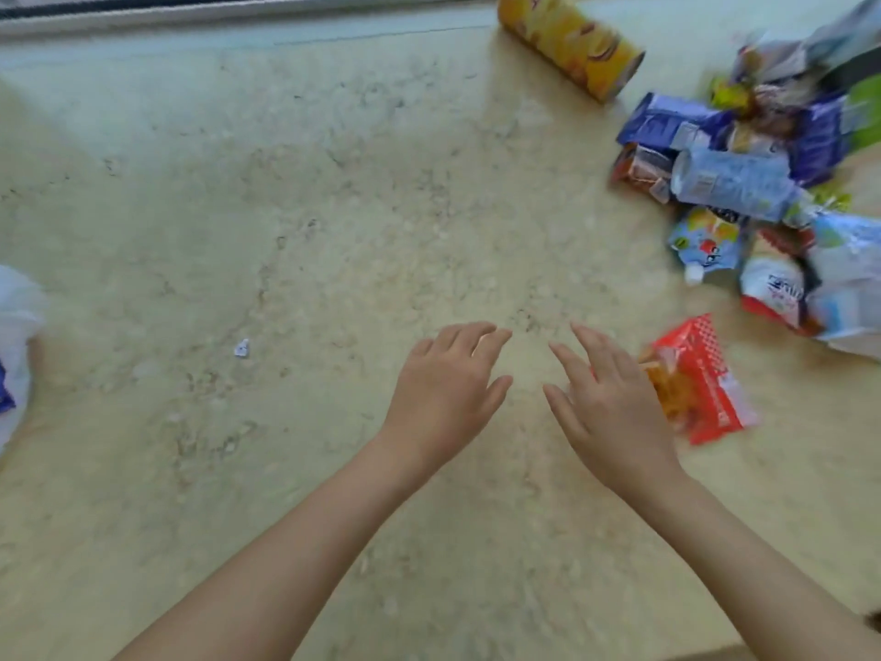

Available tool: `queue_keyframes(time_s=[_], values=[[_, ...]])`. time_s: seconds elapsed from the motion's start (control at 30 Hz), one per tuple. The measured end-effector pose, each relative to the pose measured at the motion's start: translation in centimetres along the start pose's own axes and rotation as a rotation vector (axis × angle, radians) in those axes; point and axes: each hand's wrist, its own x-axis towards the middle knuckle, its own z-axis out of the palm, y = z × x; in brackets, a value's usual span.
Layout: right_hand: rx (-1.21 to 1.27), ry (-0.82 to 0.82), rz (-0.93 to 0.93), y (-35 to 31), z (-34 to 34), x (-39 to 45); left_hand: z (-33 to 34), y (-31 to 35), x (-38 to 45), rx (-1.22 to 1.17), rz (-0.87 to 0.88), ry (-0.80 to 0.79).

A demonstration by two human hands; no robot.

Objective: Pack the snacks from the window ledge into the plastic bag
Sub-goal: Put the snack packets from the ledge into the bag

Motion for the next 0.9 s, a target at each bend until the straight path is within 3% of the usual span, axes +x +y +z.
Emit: queue_keyframes(time_s=[0.27,0.47,0.6,0.77,0.9], values=[[0.063,0.027,0.165,8.1,-0.5,-2.9,4.4,7.8,4.4,-0.013,0.145,-0.032],[0.052,0.042,0.229,14.4,-0.5,-3.3,7.5,13.6,7.2,-0.041,0.174,-0.297],[0.028,0.044,0.227,17.4,-0.7,-3.1,9.5,15.8,8.0,0.035,0.137,-0.341],[0.058,0.075,0.207,19.6,-1.0,-2.1,10.0,17.2,9.7,0.057,0.07,-0.289],[0.083,0.133,0.177,20.3,-1.2,0.1,9.0,16.1,12.4,0.034,-0.114,-0.319]])
